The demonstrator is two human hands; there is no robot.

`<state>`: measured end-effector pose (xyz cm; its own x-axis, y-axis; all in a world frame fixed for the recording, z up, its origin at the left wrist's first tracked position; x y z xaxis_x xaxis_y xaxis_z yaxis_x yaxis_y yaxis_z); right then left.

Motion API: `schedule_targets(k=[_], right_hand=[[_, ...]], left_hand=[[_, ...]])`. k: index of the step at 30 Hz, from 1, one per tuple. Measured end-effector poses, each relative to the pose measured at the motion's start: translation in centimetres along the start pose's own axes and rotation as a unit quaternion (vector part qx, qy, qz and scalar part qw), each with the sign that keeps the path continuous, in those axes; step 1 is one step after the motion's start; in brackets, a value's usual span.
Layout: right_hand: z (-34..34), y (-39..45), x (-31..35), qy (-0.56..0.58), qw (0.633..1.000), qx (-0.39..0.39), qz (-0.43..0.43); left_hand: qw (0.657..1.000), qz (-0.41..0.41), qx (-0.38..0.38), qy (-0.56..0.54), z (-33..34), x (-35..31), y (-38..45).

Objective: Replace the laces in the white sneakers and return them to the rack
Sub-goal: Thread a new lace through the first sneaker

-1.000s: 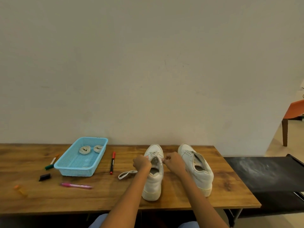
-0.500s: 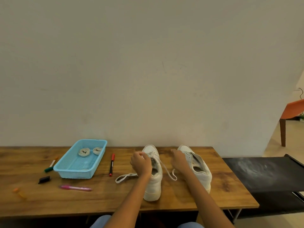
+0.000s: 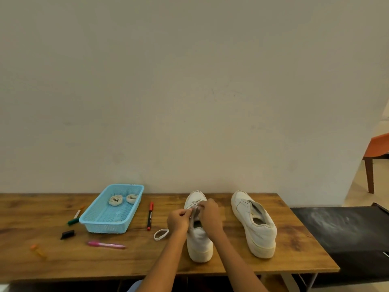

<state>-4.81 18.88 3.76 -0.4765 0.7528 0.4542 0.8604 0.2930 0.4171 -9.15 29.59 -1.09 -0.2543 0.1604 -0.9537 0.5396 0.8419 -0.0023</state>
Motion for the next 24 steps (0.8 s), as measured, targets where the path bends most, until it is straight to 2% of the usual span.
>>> schedule_targets(k=[4, 9, 19, 24], right_hand=[[-0.2, 0.0, 0.5, -0.037, 0.999, 0.005, -0.017], [-0.2, -0.1, 0.5, -0.053, 0.997, 0.018, -0.048], [-0.2, -0.3, 1.3, -0.075, 0.992, 0.032, -0.096], [-0.2, -0.3, 1.6, -0.093, 0.990, 0.021, -0.106]], left_hand=[[0.996, -0.077, 0.010, -0.054, 0.0, 1.0, 0.0], [0.993, -0.093, 0.009, -0.071, 0.0, 1.4, -0.2], [0.995, -0.075, 0.007, -0.066, -0.2, 1.1, -0.5], [0.998, -0.038, 0.046, -0.021, 0.0, 0.7, -0.2]])
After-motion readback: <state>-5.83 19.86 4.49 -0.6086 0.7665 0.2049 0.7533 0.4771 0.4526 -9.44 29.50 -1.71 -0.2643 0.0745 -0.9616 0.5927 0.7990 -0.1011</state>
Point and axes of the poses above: each hand's wrist, its own y-axis towards the middle knuckle, its own z-axis out of the palm, x = y × z, the point moved 6 cm from there along y, towards the middle knuckle, and after that the axes turned 11 degrees about -x, right-handed, at the moved point
